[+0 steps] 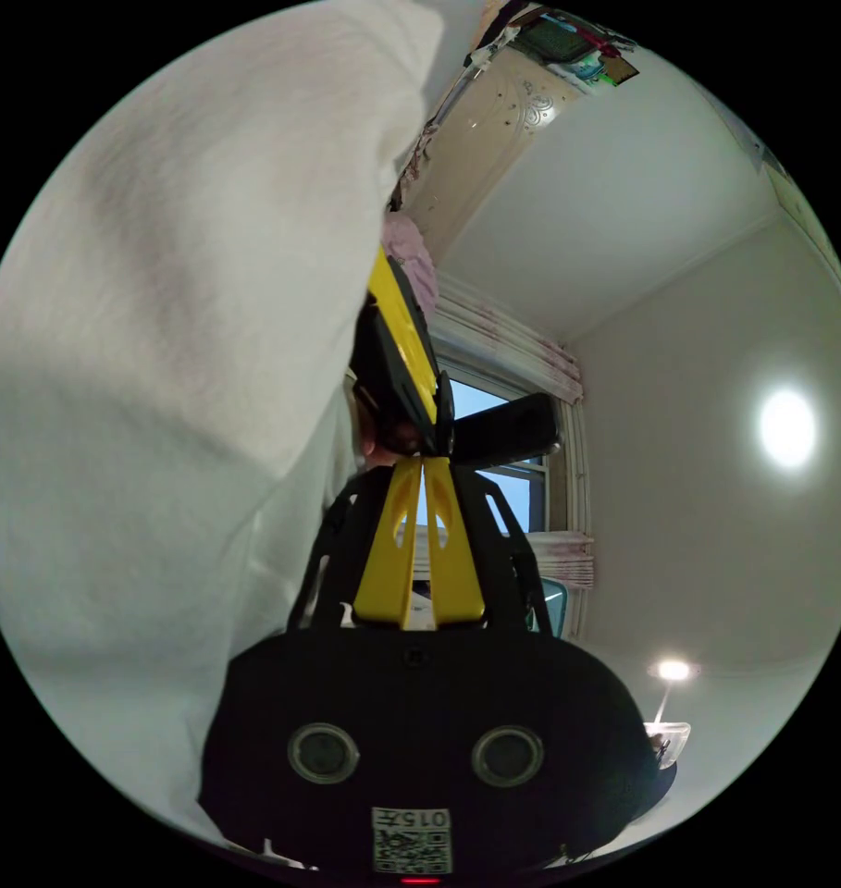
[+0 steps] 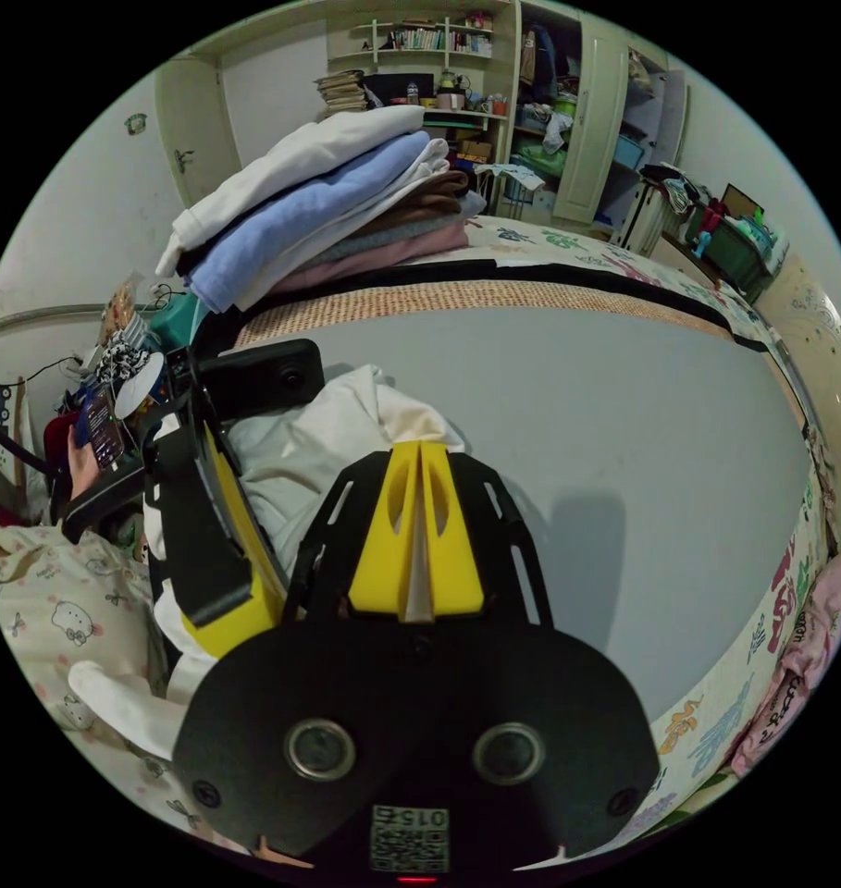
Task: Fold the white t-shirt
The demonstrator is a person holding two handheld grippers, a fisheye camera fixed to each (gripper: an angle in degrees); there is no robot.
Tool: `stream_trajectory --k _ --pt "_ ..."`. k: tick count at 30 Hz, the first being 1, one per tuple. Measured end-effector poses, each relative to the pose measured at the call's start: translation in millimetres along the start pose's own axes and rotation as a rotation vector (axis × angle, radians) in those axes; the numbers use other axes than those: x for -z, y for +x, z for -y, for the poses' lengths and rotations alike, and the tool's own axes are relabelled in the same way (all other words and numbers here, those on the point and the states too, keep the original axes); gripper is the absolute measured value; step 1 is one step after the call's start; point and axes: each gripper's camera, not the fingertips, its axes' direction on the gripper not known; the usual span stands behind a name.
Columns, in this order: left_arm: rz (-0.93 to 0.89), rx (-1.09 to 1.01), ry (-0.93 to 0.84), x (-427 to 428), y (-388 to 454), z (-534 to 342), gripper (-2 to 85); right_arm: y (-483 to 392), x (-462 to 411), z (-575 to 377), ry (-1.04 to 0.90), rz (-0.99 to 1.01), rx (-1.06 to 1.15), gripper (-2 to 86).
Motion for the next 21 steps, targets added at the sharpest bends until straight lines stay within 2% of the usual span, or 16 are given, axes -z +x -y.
stream_trajectory --k 21 --pt "0.0 0.0 -0.001 3 2 2 -0.9 5 18 1 -0.002 0.014 -0.002 -0.8"
